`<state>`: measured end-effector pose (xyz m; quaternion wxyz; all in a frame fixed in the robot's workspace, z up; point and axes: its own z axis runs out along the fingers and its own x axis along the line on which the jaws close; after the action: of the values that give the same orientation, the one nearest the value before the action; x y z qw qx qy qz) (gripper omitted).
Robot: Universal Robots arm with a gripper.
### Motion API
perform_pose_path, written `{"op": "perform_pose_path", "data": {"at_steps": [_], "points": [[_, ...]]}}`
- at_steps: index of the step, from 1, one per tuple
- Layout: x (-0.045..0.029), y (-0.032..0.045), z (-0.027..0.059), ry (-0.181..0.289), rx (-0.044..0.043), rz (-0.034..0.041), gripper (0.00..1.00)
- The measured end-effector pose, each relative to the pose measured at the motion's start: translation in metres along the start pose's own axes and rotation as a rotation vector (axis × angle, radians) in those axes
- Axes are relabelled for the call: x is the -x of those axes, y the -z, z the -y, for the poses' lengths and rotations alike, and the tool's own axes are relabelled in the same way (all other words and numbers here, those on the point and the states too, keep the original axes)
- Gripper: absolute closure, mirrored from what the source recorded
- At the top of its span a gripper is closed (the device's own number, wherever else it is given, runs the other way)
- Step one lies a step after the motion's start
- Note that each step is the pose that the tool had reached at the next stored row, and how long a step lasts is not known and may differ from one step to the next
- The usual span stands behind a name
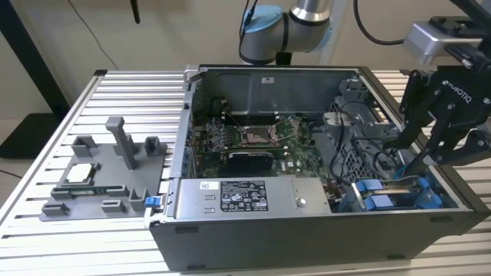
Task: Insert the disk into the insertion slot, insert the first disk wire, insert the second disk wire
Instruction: 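Insert the disk into the insertion slot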
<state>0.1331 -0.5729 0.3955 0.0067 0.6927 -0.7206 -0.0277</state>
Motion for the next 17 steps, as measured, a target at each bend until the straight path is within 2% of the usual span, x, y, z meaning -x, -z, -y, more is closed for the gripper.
{"op": "perform_pose_path", "data": {"at_steps": [5,10,12,15,17], "points": [[0.0058,0.0037,-0.0042,0.000,-0.0002,0.0002,0.00],[0.0204,0.0032,-0.0061,0.000,-0.0027,0.0002,0.00],[0.0240,0.0028,-0.0062,0.000,-0.0078,0.0003,0.00],[0.0271,0.0004,-0.0063,0.002,-0.0219,0.0008,0.00],[0.0297,-0.0013,-0.0068,0.002,-0.0240,0.0010,0.00]]}}
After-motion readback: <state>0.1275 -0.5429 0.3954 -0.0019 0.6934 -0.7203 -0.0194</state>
